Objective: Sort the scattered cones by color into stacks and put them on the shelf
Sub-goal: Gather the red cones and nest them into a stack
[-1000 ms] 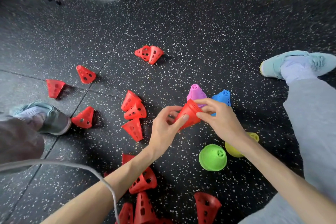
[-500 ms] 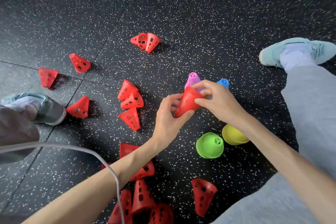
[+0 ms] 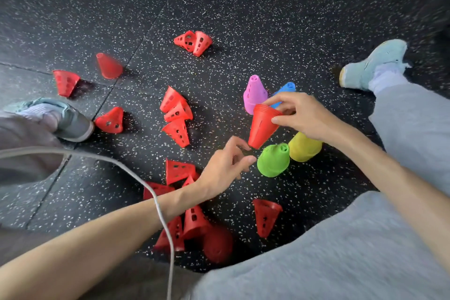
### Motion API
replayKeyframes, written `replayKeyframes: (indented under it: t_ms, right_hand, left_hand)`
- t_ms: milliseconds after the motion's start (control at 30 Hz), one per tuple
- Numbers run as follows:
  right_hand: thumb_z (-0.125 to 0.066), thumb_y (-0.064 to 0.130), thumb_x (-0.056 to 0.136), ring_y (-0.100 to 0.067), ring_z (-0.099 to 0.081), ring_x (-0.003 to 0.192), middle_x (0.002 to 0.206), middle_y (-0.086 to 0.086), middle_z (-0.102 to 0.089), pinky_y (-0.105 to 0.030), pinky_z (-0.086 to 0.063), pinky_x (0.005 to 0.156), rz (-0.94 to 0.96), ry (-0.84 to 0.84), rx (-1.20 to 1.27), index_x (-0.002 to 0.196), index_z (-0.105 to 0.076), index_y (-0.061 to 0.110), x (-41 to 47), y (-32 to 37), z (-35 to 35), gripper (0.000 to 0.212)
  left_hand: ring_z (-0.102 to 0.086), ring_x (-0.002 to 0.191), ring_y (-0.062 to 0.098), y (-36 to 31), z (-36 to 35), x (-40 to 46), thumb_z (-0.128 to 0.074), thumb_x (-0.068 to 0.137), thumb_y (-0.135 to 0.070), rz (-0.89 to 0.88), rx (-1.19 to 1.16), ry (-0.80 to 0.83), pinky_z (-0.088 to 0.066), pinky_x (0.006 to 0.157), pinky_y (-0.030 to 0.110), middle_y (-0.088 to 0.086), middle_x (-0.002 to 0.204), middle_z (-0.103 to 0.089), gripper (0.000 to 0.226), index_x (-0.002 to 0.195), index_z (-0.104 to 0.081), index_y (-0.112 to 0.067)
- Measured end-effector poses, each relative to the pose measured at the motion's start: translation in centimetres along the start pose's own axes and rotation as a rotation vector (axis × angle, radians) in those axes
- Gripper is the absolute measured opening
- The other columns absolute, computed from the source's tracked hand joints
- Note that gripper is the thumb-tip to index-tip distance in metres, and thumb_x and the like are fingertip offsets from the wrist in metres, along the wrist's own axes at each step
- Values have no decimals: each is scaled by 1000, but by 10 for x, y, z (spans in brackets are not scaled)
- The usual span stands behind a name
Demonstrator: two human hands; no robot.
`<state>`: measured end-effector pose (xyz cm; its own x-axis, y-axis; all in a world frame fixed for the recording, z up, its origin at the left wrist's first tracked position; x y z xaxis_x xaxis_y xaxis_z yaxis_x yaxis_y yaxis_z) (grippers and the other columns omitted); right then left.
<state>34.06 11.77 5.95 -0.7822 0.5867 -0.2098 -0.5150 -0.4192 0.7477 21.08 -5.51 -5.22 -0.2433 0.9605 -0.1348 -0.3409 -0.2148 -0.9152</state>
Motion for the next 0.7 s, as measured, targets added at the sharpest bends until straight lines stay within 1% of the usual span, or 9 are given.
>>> replayKeyframes:
  t_ms: [100, 167, 233, 300, 400, 500, 600, 633, 700]
  right_hand:
    - [-74, 4, 89, 9, -63, 72, 88, 8, -75, -18, -43, 76, -7, -41, 17, 107, -67, 39, -22, -4, 6, 40]
    - [-74, 5, 89, 8, -64, 74, 89, 8, -76, -20, -43, 78, -1, -70, 26, 105, -66, 42, -29, -2, 9, 41]
    - [-74, 5, 89, 8, -64, 73, 89, 9, -76, -20, -43, 78, 6, -72, 34, 109, -67, 39, -33, 3, 9, 39]
    - [-73, 6, 90, 7, -65, 74, 89, 9, -77, -17, -44, 78, 12, -69, 32, 112, -68, 34, -35, 7, 8, 36]
    - [-73, 6, 90, 8, -66, 76, 89, 10, -77, -10, -43, 77, 10, -55, 40, 112, -68, 33, -38, 11, 6, 36]
    - [-74, 7, 90, 2, -68, 79, 87, 9, -78, -23, -45, 83, 18, -41, 47, 113, -68, 32, -38, 10, 3, 35]
    - [-73, 8, 90, -17, -71, 83, 86, 8, -78, -38, -49, 87, 23, -20, 58, 117, -69, 29, -36, 11, -1, 34]
    - [-73, 8, 91, -21, -72, 86, 87, 7, -78, -39, -50, 89, 22, -16, 53, 117, -69, 29, -35, 12, -2, 34]
    - [-73, 9, 90, -19, -72, 88, 88, 7, -78, -39, -51, 92, 22, -14, 35, 118, -69, 30, -32, 13, -3, 35]
  left_hand:
    - [-65, 61, 10, 0, -9, -8, -70, 92, -47, -9, 199, 275, -54, 69, 30, -5, 75, -69, 23, 104, -61, -29]
    - [-66, 71, 11, 1, -17, -12, -73, 89, -50, -28, 319, 421, -48, 71, 25, -8, 78, -65, 29, 112, -67, -33]
    - [-64, 76, 12, 4, -25, -16, -76, 88, -47, -37, 358, 504, -45, 71, 22, -9, 81, -66, 34, 119, -68, -35]
    - [-62, 77, 13, 8, -33, -19, -77, 88, -43, -53, 363, 544, -46, 76, 26, -8, 82, -66, 34, 120, -69, -35]
    - [-59, 77, 7, 16, -38, -22, -76, 90, -38, -102, 433, 579, -51, 77, 30, -14, 80, -60, 23, 112, -71, -35]
    - [-63, 84, 10, 24, -35, -22, -75, 91, -33, -121, 470, 557, -53, 79, 35, -15, 86, -63, 16, 106, -72, -32]
    - [-60, 79, 5, 29, -30, -22, -74, 92, -30, -119, 481, 553, -51, 76, 30, -17, 84, -64, 12, 104, -72, -29]
    - [-59, 74, 2, 29, -27, -21, -74, 92, -27, -119, 479, 554, -48, 73, 26, -17, 82, -65, 11, 103, -72, -27]
    - [-61, 71, 0, 27, -19, -17, -73, 92, -23, -115, 467, 549, -48, 70, 23, -16, 81, -70, 9, 101, -71, -27]
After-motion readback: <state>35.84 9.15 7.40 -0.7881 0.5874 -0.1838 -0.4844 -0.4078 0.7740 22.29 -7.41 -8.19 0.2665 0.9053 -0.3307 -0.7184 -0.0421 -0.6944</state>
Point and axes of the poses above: each hand's wrist, its own x-axis towards the middle knuckle, its own z-axis out of the back of the hand, y = z × x, the point moved 3 cm from there along x, towards the middle knuckle
